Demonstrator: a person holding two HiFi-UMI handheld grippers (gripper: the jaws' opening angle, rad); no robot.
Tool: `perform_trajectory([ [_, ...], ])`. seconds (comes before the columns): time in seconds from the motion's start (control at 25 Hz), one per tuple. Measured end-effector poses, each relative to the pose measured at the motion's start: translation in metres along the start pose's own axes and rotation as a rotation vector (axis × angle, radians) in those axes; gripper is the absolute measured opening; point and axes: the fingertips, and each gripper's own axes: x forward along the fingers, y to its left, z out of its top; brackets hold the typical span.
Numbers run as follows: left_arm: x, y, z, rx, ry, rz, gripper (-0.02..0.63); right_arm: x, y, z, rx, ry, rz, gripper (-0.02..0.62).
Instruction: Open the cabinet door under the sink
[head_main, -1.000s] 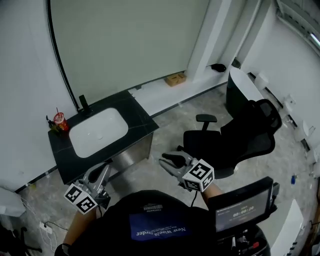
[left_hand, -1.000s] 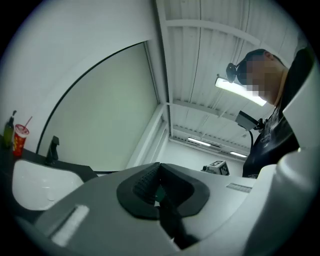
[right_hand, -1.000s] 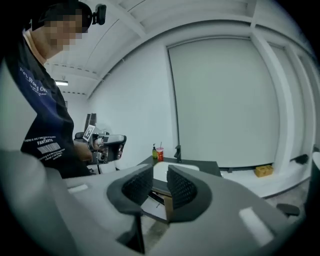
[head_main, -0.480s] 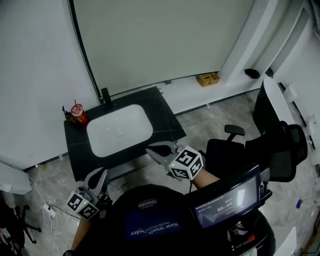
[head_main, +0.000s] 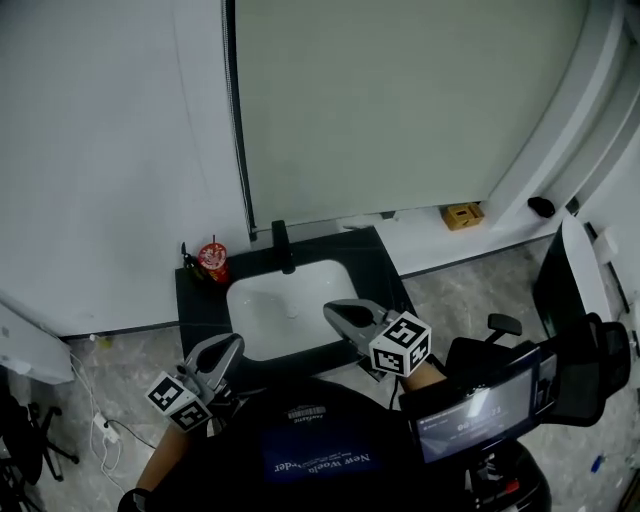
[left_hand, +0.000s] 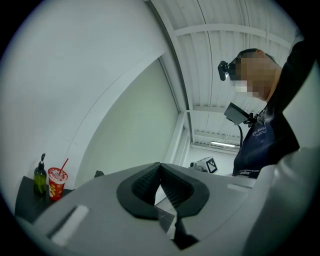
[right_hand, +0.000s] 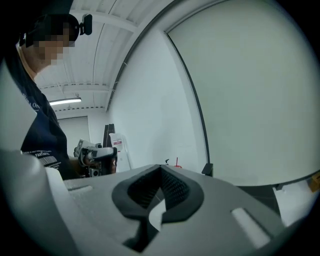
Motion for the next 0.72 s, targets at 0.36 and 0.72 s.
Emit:
perform_trajectory([
  [0.36, 0.043, 0.046, 0.017, 0.003, -0.077, 0.146, 0.000, 0.034, -0.075, 0.011, -0.001, 0.061, 0.116, 0.000],
  [0.72, 0.053, 0.043, 0.008, 0.019, -0.085, 0.217, 0.000, 0.045, -0.089, 0.009, -0.014, 0.064, 0.201, 0.000],
])
